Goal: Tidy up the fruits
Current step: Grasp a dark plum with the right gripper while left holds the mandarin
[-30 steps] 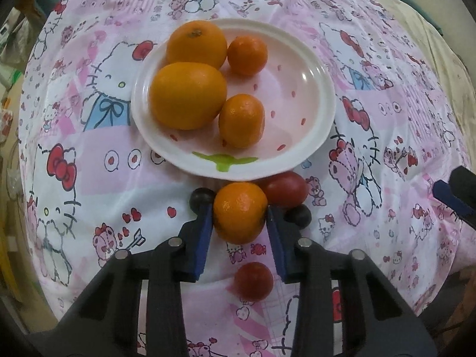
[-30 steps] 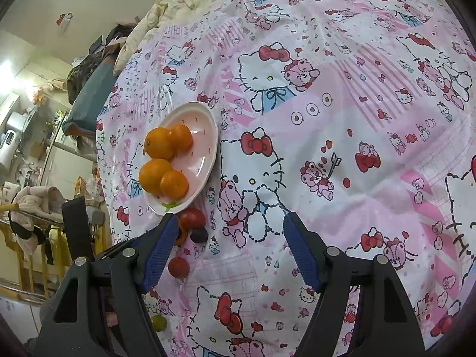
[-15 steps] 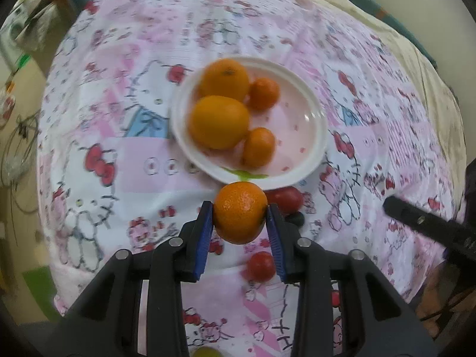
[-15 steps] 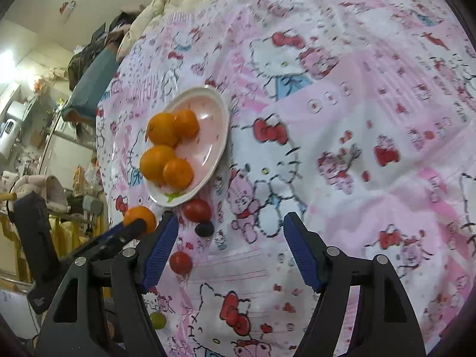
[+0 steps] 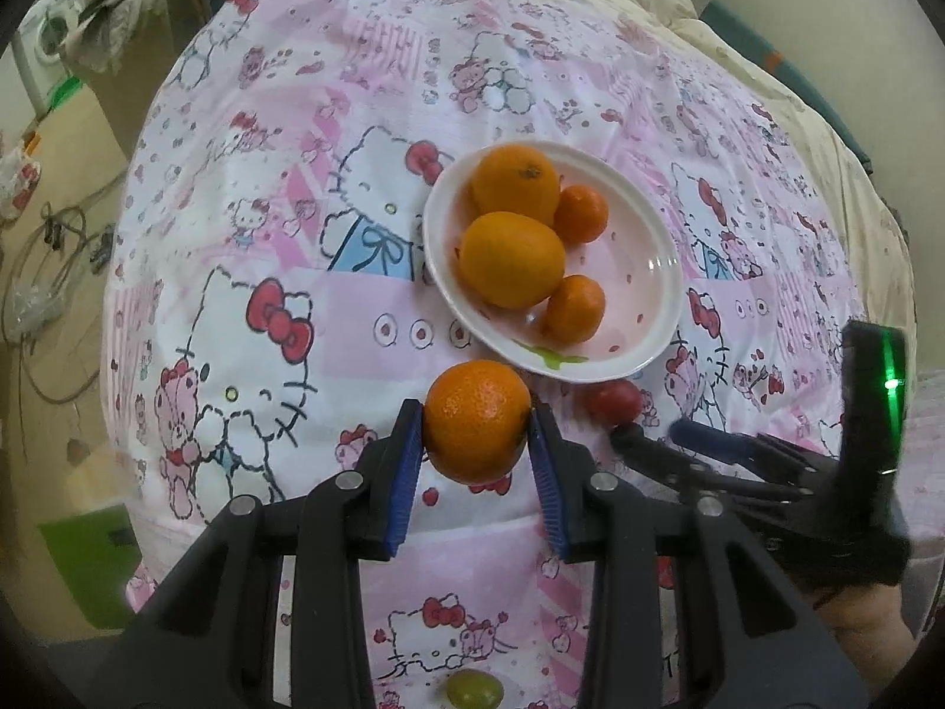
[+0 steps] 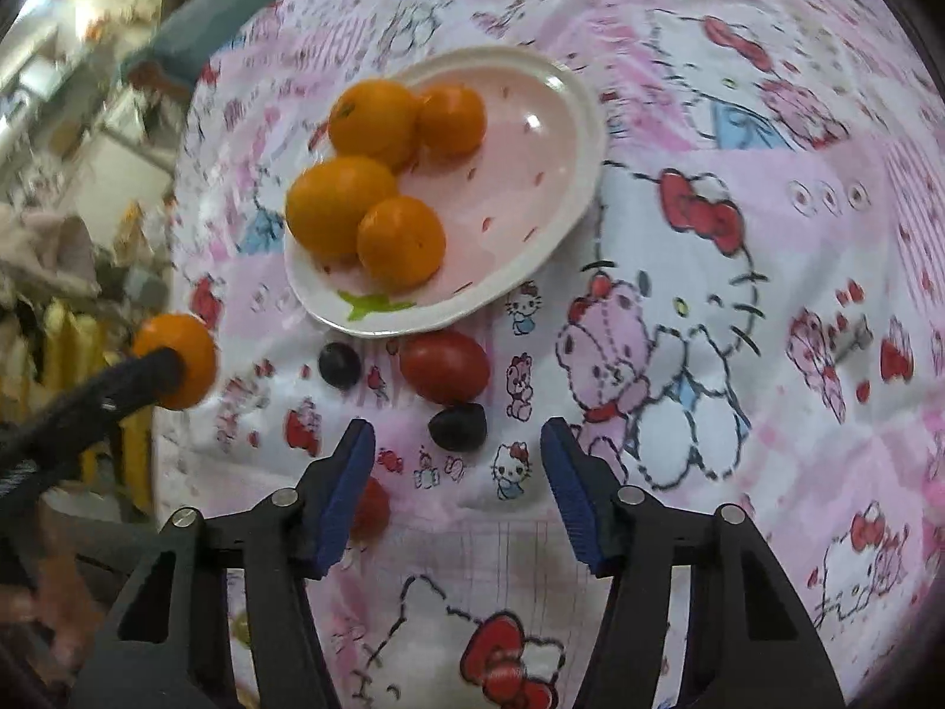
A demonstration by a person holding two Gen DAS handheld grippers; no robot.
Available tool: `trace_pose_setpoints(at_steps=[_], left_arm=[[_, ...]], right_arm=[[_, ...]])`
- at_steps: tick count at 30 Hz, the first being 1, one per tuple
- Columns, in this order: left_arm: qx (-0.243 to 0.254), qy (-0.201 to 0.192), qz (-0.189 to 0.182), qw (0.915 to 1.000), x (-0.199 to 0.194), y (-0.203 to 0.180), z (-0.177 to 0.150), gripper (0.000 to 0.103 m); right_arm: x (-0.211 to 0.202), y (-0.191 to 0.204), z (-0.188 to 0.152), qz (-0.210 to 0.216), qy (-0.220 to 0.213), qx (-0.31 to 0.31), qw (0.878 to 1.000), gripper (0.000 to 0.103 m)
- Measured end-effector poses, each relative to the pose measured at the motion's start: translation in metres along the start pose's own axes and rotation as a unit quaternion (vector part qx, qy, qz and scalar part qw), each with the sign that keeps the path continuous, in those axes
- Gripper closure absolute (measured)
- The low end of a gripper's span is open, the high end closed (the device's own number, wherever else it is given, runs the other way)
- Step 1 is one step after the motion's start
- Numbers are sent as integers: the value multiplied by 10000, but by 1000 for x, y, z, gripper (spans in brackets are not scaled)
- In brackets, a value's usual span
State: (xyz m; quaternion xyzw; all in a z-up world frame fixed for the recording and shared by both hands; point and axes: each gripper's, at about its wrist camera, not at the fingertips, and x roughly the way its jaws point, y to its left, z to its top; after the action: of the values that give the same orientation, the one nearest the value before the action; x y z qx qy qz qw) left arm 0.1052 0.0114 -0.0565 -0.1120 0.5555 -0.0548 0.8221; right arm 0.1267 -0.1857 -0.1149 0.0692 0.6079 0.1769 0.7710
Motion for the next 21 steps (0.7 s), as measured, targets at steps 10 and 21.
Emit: trace_pose_setpoints(at_steps=[10, 21], left_arm=[[-95, 61, -11, 9999, 2, 11, -3, 71], [78, -92, 217, 9997, 4, 4, -3, 71]], right_arm=[[16, 11, 4, -658, 149, -525, 9963, 75], [1, 3, -2, -157, 88, -266, 9995, 80]])
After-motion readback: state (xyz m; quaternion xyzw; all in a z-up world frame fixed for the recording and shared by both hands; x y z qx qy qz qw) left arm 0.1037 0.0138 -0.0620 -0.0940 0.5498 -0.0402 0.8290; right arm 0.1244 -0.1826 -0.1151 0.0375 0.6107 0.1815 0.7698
